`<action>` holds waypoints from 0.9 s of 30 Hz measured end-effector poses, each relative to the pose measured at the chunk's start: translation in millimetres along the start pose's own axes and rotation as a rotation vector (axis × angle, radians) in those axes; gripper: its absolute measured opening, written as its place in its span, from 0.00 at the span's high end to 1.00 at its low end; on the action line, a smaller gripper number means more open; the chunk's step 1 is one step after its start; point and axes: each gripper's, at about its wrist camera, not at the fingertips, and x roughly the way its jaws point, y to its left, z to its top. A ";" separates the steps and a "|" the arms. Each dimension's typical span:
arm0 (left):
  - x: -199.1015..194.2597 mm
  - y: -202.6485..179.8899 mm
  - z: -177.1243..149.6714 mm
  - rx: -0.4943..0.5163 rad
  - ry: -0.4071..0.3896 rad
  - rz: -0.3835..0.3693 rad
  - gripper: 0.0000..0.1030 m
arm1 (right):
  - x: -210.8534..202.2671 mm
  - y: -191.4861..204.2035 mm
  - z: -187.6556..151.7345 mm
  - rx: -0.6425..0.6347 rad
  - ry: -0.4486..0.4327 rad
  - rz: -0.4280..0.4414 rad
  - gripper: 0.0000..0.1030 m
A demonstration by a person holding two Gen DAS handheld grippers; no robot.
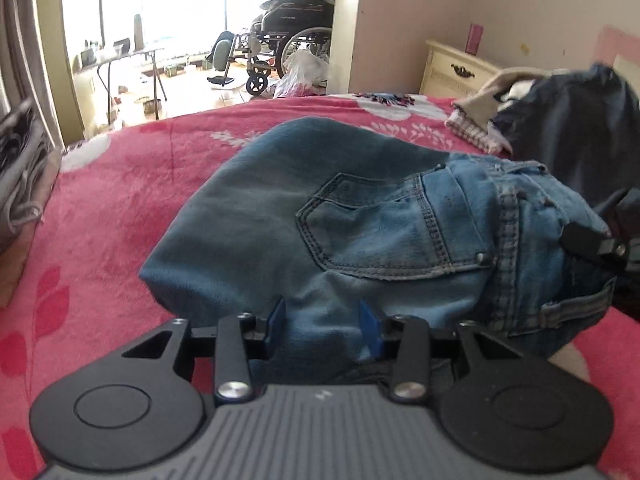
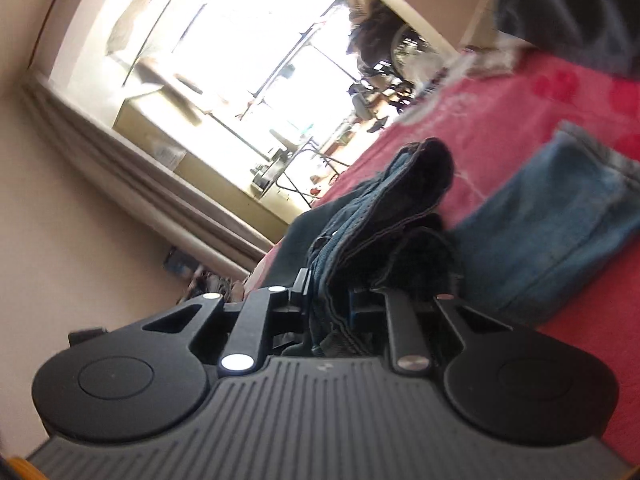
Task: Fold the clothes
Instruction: 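Grasp the jeans waistband with the left gripper while the right gripper grasps a leg hem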
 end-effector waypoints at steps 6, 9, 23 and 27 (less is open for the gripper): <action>-40.5 15.1 11.7 -0.032 -0.072 -0.172 0.30 | 6.8 38.0 -13.8 -0.145 0.034 0.002 0.85; -47.9 9.1 22.8 0.013 -0.069 -0.239 0.26 | 11.9 63.1 -27.3 -0.264 0.070 0.002 0.85; -22.9 -64.5 45.4 0.311 0.031 -0.286 0.22 | 27.6 113.4 -67.4 -0.628 0.163 -0.064 0.85; -22.6 -76.2 43.4 0.369 0.071 -0.289 0.21 | 26.9 116.2 -70.4 -0.643 0.165 -0.061 0.85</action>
